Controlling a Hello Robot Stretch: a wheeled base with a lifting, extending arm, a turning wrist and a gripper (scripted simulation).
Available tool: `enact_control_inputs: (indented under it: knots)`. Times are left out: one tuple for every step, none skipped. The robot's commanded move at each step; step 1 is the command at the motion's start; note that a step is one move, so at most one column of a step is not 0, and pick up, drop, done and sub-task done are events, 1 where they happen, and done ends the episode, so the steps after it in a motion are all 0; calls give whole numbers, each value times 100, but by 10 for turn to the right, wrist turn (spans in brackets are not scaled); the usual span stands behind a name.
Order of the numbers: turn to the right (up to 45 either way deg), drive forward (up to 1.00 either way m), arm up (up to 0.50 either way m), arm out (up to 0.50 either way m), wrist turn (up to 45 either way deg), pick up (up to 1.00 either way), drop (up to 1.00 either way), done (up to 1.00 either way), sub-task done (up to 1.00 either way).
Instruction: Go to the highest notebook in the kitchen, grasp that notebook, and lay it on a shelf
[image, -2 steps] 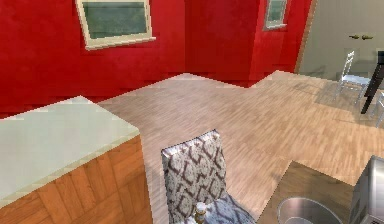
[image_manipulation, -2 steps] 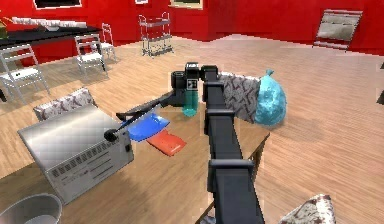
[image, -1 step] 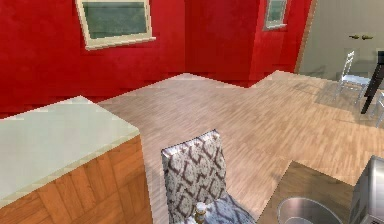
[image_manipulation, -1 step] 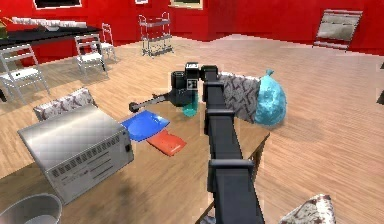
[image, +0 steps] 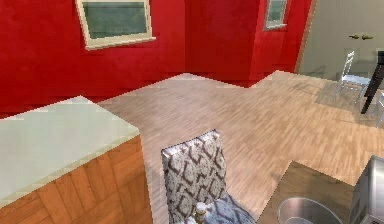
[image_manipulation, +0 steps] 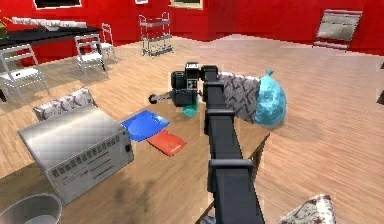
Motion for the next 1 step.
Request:
enact_control_inputs:
  knots:
    - [0, 0, -30, 0, 0, 0, 0, 0, 0]
